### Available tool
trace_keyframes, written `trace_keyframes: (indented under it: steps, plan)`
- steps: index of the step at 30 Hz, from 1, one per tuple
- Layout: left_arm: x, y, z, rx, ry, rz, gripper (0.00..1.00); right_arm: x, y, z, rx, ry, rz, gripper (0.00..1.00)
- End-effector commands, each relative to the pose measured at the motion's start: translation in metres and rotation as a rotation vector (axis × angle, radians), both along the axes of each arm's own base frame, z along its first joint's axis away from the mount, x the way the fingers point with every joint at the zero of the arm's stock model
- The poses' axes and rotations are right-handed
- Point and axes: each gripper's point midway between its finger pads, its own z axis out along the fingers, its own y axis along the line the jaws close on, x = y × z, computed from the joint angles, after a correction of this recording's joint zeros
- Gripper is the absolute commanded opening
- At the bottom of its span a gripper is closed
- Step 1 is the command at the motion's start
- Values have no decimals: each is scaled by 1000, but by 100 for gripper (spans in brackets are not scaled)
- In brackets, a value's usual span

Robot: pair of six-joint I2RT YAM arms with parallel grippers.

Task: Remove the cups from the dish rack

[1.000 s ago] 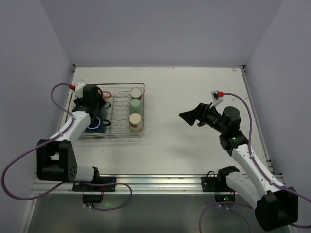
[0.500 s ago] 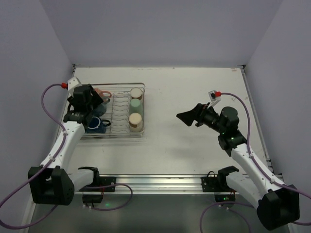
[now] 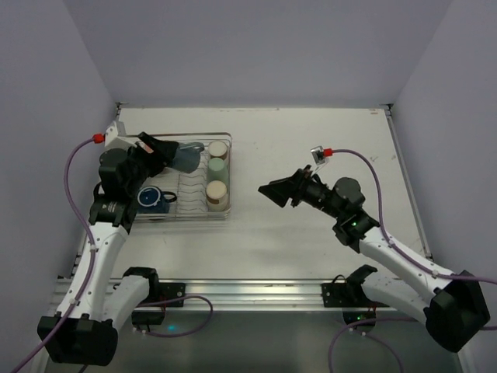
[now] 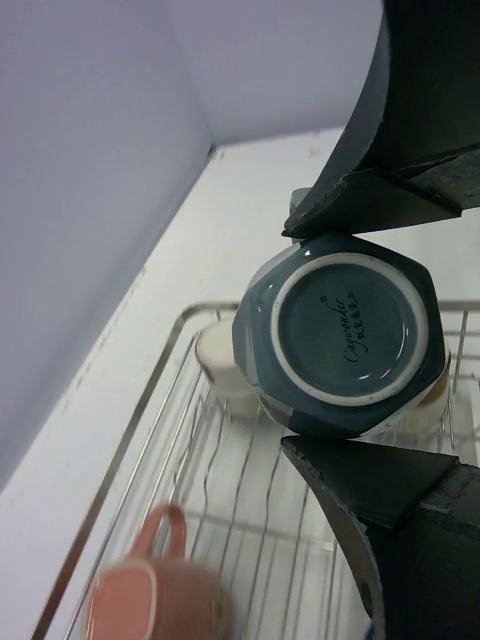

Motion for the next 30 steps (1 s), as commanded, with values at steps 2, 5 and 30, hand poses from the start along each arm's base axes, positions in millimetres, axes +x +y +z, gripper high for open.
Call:
trace_keyframes:
  steps: [2,5,30]
  plan:
    - [-15,-60,74,-261,-252,-281,0,1,25,49,123,-125,-13,86]
    - [-25,-85,87,-354,-291,-368,0,0,43,58,128,-163,0,86]
    - [-60,-176,79,-452,-244,-633,92,4,55,103,331,-334,4,12]
